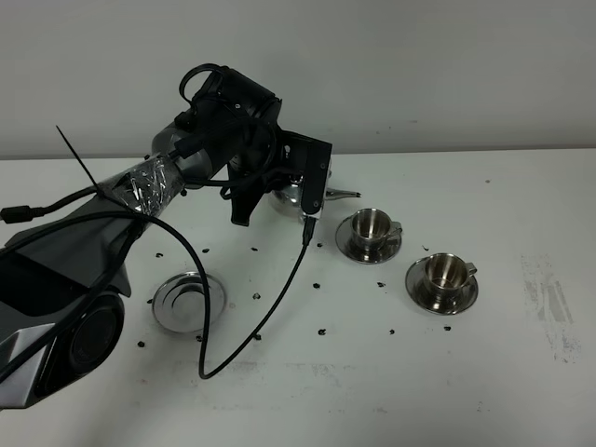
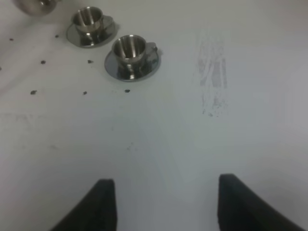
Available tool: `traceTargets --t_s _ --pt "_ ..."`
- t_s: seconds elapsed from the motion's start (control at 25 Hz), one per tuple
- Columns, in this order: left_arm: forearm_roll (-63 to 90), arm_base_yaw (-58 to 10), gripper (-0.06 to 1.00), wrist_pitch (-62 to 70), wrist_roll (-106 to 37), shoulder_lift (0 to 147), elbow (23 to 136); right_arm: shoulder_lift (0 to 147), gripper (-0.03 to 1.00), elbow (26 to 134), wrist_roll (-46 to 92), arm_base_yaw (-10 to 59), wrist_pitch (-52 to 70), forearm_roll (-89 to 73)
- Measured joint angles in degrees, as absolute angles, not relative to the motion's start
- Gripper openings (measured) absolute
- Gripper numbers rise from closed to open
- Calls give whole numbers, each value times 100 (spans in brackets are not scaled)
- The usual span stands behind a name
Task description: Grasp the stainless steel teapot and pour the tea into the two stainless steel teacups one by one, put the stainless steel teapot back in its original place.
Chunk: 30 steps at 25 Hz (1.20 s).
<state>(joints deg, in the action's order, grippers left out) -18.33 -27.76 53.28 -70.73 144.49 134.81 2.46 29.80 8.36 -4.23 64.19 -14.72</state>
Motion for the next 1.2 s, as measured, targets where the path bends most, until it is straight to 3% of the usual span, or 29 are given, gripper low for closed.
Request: traceTargets --t_s 1.2 --pt "-2404 -2968 17 4725 -7831 14461 13481 246 47 2980 836 -423 6419 -1472"
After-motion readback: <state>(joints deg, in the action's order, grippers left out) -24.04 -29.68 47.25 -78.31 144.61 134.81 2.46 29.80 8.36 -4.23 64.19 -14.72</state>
